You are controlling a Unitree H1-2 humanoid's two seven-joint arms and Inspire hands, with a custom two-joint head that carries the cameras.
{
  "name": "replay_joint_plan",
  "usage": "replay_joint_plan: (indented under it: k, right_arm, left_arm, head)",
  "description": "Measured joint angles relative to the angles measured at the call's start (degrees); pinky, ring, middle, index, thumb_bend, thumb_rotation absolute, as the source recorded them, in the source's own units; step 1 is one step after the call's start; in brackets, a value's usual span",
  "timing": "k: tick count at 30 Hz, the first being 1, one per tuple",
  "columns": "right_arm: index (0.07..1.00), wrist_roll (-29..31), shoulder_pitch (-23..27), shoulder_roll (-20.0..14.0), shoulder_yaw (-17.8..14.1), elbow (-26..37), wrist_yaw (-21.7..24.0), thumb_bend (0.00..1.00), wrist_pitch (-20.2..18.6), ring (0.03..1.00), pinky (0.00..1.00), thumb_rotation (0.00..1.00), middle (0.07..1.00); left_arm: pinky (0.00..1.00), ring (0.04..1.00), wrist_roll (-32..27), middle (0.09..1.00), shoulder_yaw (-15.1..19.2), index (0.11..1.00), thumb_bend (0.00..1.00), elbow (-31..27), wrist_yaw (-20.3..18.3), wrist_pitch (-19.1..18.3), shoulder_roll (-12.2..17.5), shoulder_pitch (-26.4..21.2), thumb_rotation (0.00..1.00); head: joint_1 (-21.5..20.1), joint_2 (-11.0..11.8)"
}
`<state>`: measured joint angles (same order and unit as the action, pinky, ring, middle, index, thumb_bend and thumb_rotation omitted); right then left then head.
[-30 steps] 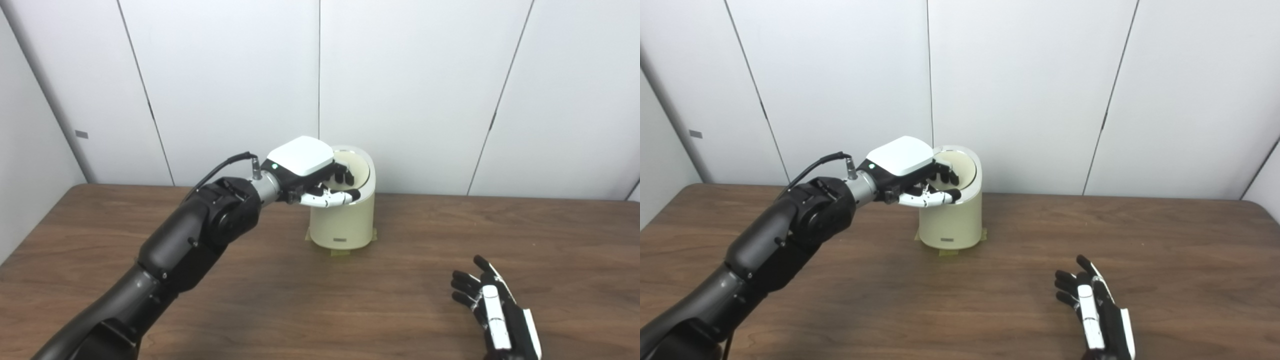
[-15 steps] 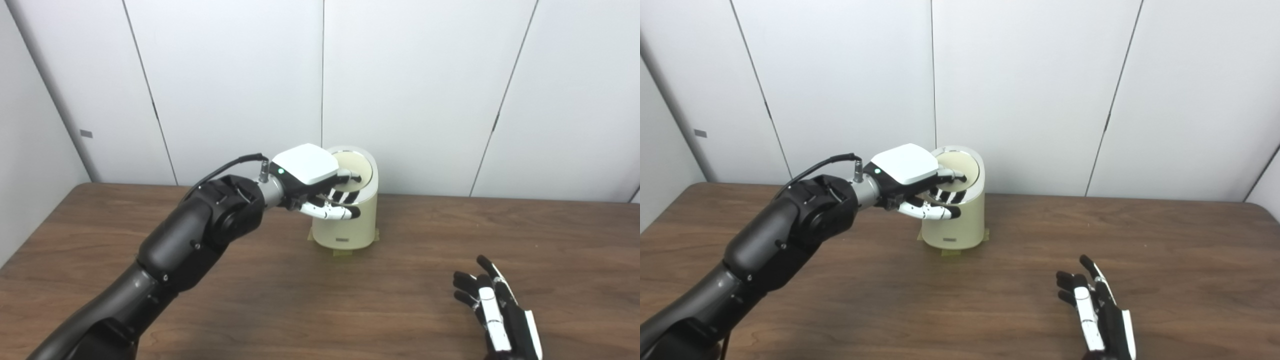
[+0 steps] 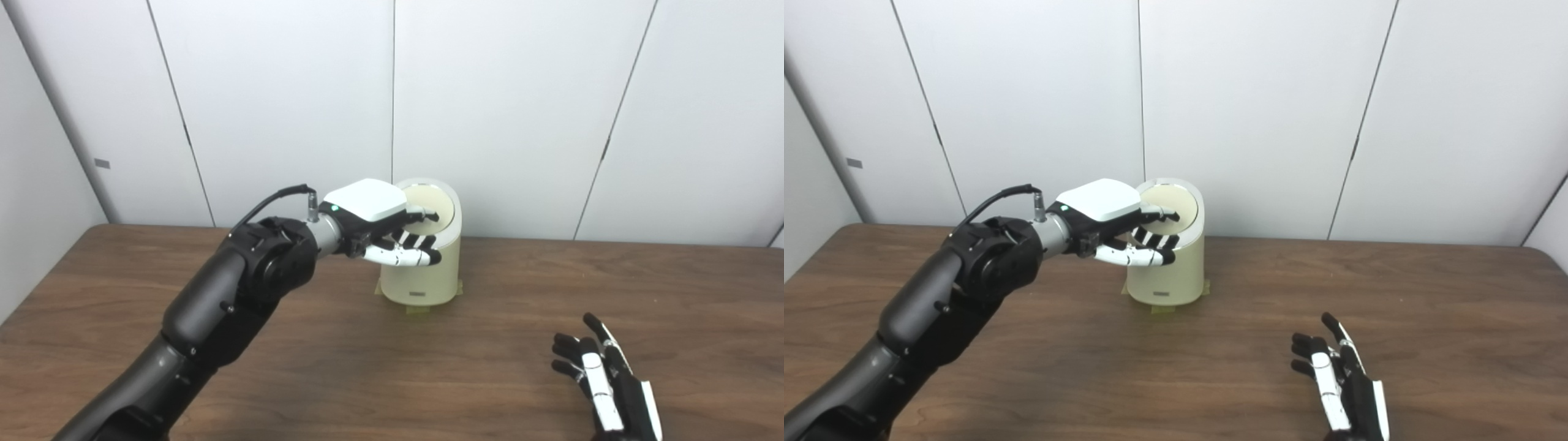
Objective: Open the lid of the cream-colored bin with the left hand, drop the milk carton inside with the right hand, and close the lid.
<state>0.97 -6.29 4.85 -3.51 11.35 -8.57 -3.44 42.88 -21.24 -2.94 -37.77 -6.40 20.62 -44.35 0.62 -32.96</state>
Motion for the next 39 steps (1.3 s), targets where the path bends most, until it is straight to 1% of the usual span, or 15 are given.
replay_joint_plan:
  k: [3,4,7,10,13,17,21,22,24,25,26,27,31,35,39]
  right_arm:
    - [0.843,0.0,0.1,0.2,0.2,0.0,-0.5,0.43,0.1,0.700,0.62,0.65,0.685]
    - [0.841,0.1,0.2,0.3,0.2,0.0,-0.6,0.45,0.1,0.706,0.64,0.64,0.698]
    - [0.842,1.0,0.4,0.3,0.3,0.0,-0.6,0.48,0.1,0.728,0.68,0.59,0.724]
    - [0.838,1.7,0.6,0.3,0.5,0.4,-0.6,0.42,-0.5,0.734,0.68,0.46,0.737]
    - [0.838,0.9,0.6,0.1,1.3,2.1,-0.2,0.40,-1.4,0.742,0.66,0.38,0.750]
    - [0.821,-0.4,1.2,-0.8,2.1,3.8,1.0,0.57,-3.3,0.754,0.65,0.39,0.768]
    - [0.821,0.8,1.8,-2.2,1.8,4.7,2.7,0.62,-3.8,0.765,0.65,0.36,0.786]
    - [0.822,0.9,2.0,-2.5,1.7,4.9,3.0,0.63,-4.3,0.766,0.65,0.36,0.787]
    - [0.818,0.6,2.4,-3.5,1.7,5.5,3.2,0.68,-5.0,0.759,0.66,0.35,0.783]
    - [0.817,0.0,2.7,-4.0,1.9,5.8,3.4,0.69,-5.2,0.757,0.66,0.34,0.782]
    - [0.817,-1.0,3.1,-4.5,2.1,5.9,3.5,0.75,-5.4,0.764,0.71,0.32,0.781]
    - [0.817,-1.8,3.4,-5.1,2.3,5.9,3.8,0.78,-5.7,0.766,0.72,0.31,0.782]
    - [0.828,-2.5,4.7,-6.7,2.9,6.3,5.3,0.88,-8.1,0.769,0.72,0.27,0.799]
    - [0.840,-2.7,5.4,-7.0,3.4,6.9,6.4,0.87,-8.5,0.772,0.69,0.19,0.817]
    - [0.841,-3.7,6.4,-7.3,3.8,6.6,6.6,0.87,-8.3,0.776,0.70,0.15,0.824]
  left_arm:
    - [0.74,0.835,0.7,0.864,5.0,0.867,0.41,-5.4,4.7,-4.8,-3.3,1.8,0.71]
    - [0.73,0.827,1.1,0.862,6.1,0.862,0.39,-7.2,6.5,-5.9,-3.9,2.9,0.70]
    - [0.72,0.835,2.1,0.873,9.0,0.870,0.35,-12.1,11.6,-7.6,-6.1,7.9,0.77]
    - [0.74,0.846,-0.4,0.887,12.3,0.894,0.33,-14.2,14.4,-10.0,-8.8,15.6,0.82]
    - [0.78,0.856,-6.1,0.885,16.1,0.905,0.30,-16.1,16.7,-10.8,-11.3,23.4,0.75]
    - [0.80,0.854,-14.6,0.870,21.1,0.905,0.34,-18.0,19.3,-11.3,-13.2,27.6,0.77]
    - [0.82,0.881,-22.4,0.898,25.5,0.932,0.33,-21.1,21.5,-13.6,-14.9,30.5,0.88]
    - [0.82,0.881,-23.5,0.899,25.6,0.934,0.34,-21.5,21.5,-13.9,-14.9,31.8,0.88]
    - [0.82,0.875,-25.4,0.905,25.3,0.959,0.48,-21.7,21.4,-15.1,-14.8,34.1,0.62]
    - [0.82,0.873,-25.7,0.906,25.0,0.964,0.51,-22.2,21.3,-15.8,-14.6,35.5,0.56]
    - [0.82,0.875,-26.1,0.909,24.6,0.967,0.60,-22.7,21.2,-16.5,-14.2,36.7,0.43]
    - [0.82,0.876,-26.4,0.911,24.2,0.967,0.65,-23.3,21.1,-17.1,-13.6,37.4,0.39]
    - [0.82,0.879,-26.9,0.907,23.5,0.953,0.72,-24.6,21.5,-17.3,-11.6,38.9,0.38]
    - [0.80,0.864,-29.0,0.894,23.3,0.940,0.74,-24.2,23.1,-16.5,-12.9,40.1,0.30]
    - [0.80,0.860,-29.9,0.892,22.8,0.936,0.76,-21.9,24.4,-15.1,-13.6,40.6,0.29]
  head:
    - [-0.3,-0.1]
    - [-0.4,-0.1]
    - [-0.7,-0.3]
    - [-1.1,-0.2]
    - [-1.1,-0.2]
    - [-1.0,-0.4]
    - [-1.1,-0.7]
    - [-1.1,-0.8]
    - [-1.1,-1.1]
    - [-1.1,-1.1]
    - [-1.1,-1.1]
    - [-1.1,-1.1]
    - [-1.2,-1.4]
    - [-0.8,-1.8]
    - [-1.0,-1.8]
